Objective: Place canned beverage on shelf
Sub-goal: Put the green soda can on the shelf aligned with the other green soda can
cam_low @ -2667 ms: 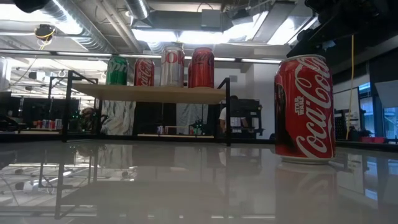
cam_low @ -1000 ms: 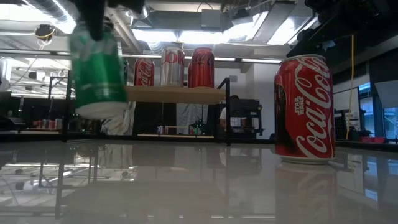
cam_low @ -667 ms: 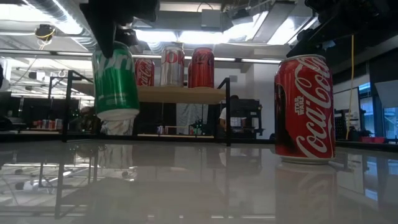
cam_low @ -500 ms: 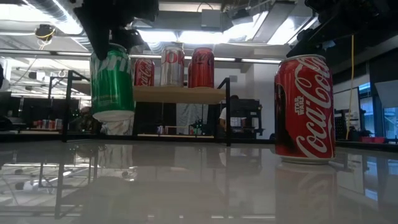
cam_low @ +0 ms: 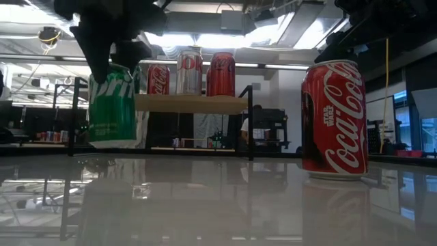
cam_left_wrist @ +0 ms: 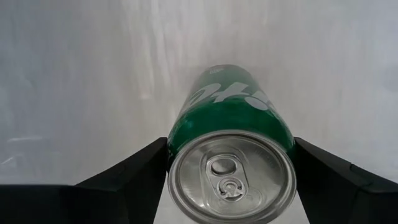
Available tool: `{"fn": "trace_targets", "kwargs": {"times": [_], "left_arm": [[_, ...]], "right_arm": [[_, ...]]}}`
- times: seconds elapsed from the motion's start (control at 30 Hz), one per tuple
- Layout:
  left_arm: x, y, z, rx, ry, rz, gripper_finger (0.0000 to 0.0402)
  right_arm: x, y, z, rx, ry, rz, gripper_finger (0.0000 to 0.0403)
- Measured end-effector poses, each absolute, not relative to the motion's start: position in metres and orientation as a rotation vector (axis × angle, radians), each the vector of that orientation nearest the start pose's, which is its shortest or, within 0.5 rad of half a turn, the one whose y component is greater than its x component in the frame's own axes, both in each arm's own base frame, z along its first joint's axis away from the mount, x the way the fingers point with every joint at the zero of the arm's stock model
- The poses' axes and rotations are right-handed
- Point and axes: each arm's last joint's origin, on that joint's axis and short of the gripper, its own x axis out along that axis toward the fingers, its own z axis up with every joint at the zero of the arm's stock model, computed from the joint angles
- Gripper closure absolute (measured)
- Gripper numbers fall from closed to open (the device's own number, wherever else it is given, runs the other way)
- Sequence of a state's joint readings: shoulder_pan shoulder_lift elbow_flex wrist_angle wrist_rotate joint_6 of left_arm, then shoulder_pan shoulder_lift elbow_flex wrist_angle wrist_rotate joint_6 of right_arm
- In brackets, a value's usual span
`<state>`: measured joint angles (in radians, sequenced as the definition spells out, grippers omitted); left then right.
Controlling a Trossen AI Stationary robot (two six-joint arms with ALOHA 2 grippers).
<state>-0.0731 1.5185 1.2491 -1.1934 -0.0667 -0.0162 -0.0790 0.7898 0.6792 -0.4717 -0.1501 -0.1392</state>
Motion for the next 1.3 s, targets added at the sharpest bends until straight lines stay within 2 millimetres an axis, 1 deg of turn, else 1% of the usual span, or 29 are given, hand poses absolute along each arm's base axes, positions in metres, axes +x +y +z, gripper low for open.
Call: {"fn": "trace_targets", "kwargs": {"times": [0.2,0.37,0.6,0.97,1.3], "left_arm": [[0.264,-0.017,0.252,0.092,1.493,0.009,0.0119],[0.262,-0.017,0.246,0.093,1.508,0.011,0.0119],[0.267,-0.018,0.246,0.083,1.456,0.004,0.0117],[0.27,-0.018,0.246,0.08,1.432,0.004,0.0083],[0.27,-0.018,0.246,0.054,1.431,0.027,0.008]], "right_arm": [[0.165,-0.009,0.271,-0.069,0.566,0.109,0.0038],[0.165,-0.009,0.271,-0.069,0.566,0.109,0.0038],[0.165,-0.009,0.271,-0.069,0.566,0.109,0.0038],[0.165,-0.009,0.271,-0.069,0.566,0.109,0.0038],[0.165,-0.009,0.271,-0.069,0.566,0.109,0.0038]]}}
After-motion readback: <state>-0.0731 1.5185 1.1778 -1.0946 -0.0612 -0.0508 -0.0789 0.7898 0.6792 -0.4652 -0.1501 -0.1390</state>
